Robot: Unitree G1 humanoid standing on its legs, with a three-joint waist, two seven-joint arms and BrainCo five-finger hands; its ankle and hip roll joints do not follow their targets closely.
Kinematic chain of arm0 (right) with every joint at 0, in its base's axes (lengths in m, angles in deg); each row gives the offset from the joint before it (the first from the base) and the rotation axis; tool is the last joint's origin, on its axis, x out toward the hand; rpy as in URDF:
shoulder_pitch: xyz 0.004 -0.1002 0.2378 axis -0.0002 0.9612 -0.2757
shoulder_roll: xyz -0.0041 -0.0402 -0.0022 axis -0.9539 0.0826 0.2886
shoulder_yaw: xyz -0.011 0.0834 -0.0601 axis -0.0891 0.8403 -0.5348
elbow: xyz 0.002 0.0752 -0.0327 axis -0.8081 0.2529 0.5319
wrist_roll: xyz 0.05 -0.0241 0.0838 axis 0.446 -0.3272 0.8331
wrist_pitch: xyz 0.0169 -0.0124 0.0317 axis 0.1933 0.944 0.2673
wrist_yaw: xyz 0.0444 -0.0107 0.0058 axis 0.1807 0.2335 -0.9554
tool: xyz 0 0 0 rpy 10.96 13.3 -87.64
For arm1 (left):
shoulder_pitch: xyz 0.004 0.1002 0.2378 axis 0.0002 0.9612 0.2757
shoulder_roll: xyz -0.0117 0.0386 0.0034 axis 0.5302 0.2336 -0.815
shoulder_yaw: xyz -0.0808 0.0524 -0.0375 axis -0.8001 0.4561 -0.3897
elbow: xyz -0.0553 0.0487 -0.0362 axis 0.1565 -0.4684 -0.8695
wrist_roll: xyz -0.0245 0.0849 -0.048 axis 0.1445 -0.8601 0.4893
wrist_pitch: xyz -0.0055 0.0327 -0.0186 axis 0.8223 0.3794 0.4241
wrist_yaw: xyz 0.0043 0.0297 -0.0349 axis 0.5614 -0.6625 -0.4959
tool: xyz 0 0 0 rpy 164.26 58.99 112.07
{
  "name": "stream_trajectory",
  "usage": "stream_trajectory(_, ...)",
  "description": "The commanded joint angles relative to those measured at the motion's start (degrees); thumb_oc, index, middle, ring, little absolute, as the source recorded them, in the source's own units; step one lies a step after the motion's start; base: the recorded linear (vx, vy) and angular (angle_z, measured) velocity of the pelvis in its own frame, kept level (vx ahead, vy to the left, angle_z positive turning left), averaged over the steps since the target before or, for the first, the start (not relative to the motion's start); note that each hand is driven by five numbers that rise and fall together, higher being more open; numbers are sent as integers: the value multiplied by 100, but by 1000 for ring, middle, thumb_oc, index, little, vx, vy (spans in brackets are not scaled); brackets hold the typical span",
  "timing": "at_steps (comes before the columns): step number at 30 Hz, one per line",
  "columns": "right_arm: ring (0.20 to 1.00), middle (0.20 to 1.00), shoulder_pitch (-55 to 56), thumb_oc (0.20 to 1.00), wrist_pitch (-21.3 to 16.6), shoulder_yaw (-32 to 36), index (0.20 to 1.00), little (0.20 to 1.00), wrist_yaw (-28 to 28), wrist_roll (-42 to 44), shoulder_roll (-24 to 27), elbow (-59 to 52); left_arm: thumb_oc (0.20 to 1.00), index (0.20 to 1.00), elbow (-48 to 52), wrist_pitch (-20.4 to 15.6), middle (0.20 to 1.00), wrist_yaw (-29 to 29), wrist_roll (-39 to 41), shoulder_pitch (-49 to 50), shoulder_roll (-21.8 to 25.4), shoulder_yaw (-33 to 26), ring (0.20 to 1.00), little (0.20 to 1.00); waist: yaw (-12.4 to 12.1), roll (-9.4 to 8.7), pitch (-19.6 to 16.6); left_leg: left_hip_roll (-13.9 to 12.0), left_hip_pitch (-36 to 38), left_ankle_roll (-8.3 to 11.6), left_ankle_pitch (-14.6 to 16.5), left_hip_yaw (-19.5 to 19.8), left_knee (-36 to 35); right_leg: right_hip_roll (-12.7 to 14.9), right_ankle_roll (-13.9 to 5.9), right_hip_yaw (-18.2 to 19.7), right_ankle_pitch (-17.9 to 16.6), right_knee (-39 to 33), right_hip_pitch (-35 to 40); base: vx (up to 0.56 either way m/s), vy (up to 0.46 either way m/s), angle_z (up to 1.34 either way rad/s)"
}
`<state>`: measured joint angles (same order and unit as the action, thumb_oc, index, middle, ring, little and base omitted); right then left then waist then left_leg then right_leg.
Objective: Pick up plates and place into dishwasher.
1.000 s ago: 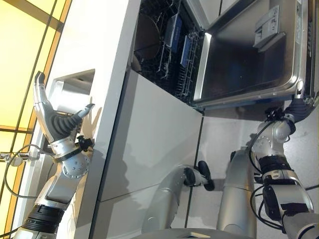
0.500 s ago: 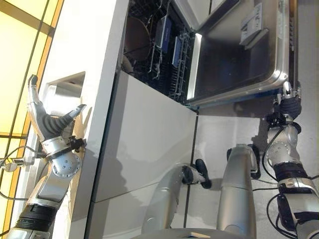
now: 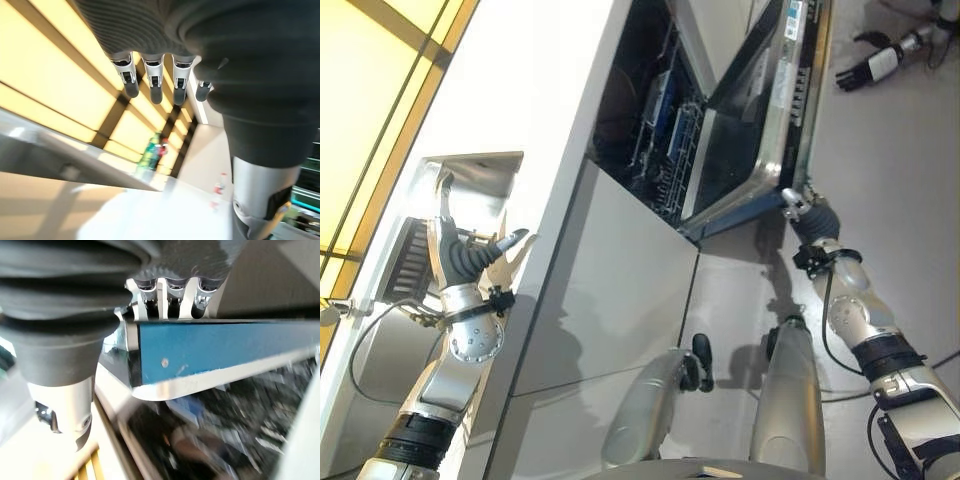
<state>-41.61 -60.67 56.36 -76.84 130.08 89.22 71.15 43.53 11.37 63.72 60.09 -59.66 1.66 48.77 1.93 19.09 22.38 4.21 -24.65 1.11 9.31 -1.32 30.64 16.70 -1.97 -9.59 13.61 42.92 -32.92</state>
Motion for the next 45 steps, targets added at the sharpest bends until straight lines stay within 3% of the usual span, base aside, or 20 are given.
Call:
stream_trajectory(1,1000,1000,-1582,1000,-529,-439,1000,1000,-881,-406,-980,-1138,1000,1000,394,-139,1000,-116,193,-69,488,-350,1000,1000,-929,-646,-290,403,59,-369,226,-201,143,27,30,295,-587,-1148,822,106,-119,39)
stream_trajectory(5,1000,1000,-1299,1000,-847,-529,1000,1000,-774,-508,-1276,-1151,1000,1000,437,-248,1000,-417,143,3,562,-525,1000,1000,-1157,-1014,-502,349,327,-334,219,26,-41,-84,4,-54,-737,-1757,1513,155,-202,79)
stream_trajectory(7,1000,1000,-1079,1000,-1111,-641,1000,1000,-631,-638,-1518,-1162,1000,1000,449,-298,1000,-626,8,45,604,-599,1000,1000,-1335,-1328,-665,265,512,-327,226,165,-181,-200,-26,-228,-834,-2170,1964,177,-239,132)
stream_trajectory(12,1000,1000,-596,1000,-1482,-721,1000,1000,-341,-709,-1710,-1249,1000,1000,463,-430,1000,-1106,-217,85,585,-698,1000,1000,-1597,-1789,-998,133,963,-338,179,322,-595,-384,-119,-444,-961,-2818,2674,158,-188,51)
stream_trajectory(15,1000,1000,-311,1000,-1646,-698,1000,1000,-299,-744,-1775,-1308,1000,1000,458,-453,1000,-1253,-337,60,563,-723,1000,1000,-1627,-1965,-1165,67,1200,-344,86,330,-925,-461,-184,-517,-1045,-3108,2918,78,-137,4)
stream_trajectory(25,1000,1000,500,1000,-1632,-444,1000,1000,60,-976,-1823,-1666,1000,1000,318,-596,1000,-1391,-520,118,358,-696,1000,1000,-1393,-2028,-1490,-43,1889,-357,-32,150,-1676,-564,-347,-385,-1174,-3605,3356,5,-34,-4)
stream_trajectory(33,1000,1000,1832,1000,-1196,-70,1000,1000,1792,-2621,-1507,-2299,1000,1000,460,-526,1000,-1128,-621,525,16,-883,1000,1000,-931,-1942,-1720,-119,2347,-352,-132,-155,-2347,-597,-466,-106,-1253,-3967,3448,-60,77,-20)
stream_trajectory(39,1000,1000,2110,1000,-1124,195,1000,1000,2357,-3539,-1286,-3378,1000,1000,593,-404,1000,-826,-546,617,-299,-859,1000,1000,-641,-1899,-1804,-63,2529,-351,-160,-274,-2647,-586,-536,110,-1406,-4223,3405,-84,141,-28)
stream_trajectory(45,1000,1000,1800,1000,-1186,291,1000,1000,2083,-3577,-973,-3891,1000,1000,710,-526,1000,-739,-216,596,-461,-872,1000,1000,-754,-1973,-1922,71,2566,-390,-133,-152,-2689,-527,-529,90,-1467,-4084,3362,-72,157,-11)
